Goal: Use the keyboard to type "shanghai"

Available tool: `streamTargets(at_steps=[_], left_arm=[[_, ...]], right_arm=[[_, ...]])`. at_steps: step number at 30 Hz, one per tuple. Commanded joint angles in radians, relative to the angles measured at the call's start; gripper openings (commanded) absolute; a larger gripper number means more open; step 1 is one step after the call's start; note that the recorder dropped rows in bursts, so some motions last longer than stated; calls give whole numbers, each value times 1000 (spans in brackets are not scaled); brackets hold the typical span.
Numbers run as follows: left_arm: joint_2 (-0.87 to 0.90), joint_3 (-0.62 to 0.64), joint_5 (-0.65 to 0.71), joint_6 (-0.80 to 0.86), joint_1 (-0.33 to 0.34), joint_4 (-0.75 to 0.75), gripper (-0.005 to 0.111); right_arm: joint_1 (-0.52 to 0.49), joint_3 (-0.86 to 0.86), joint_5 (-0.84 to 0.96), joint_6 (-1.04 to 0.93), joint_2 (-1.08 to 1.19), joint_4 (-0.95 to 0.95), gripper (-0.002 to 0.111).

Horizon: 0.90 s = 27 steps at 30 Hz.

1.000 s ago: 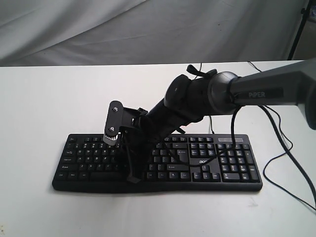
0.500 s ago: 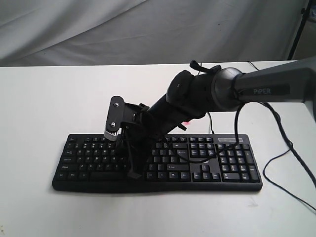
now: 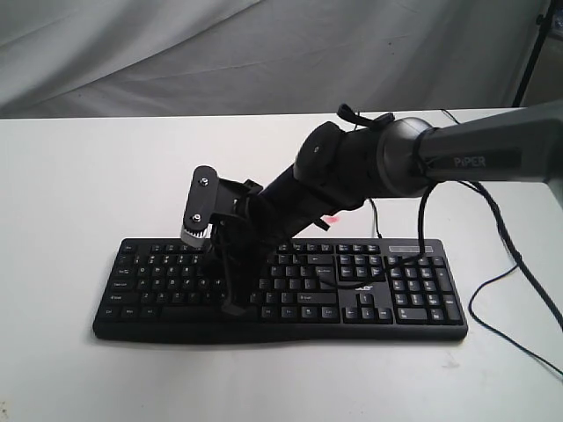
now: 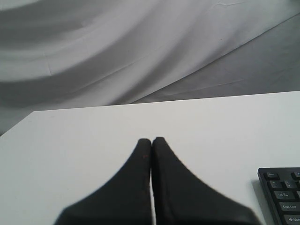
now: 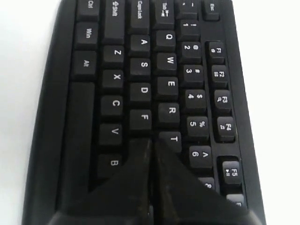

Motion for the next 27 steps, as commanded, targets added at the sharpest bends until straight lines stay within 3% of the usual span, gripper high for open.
streamTargets(at_steps=[1, 11, 17, 27], left_arm=[[3, 5, -3, -3, -4, -1, 1], [3, 5, -3, -3, -4, -1, 1], [3, 5, -3, -3, -4, -1, 1], [3, 5, -3, -3, -4, -1, 1]], right_arm=[[34, 5, -43, -2, -8, 61, 0], [141, -105, -115, 73, 38, 117, 0], [158, -289, -29, 314, 141, -127, 0], [158, -290, -45, 319, 169, -122, 0]])
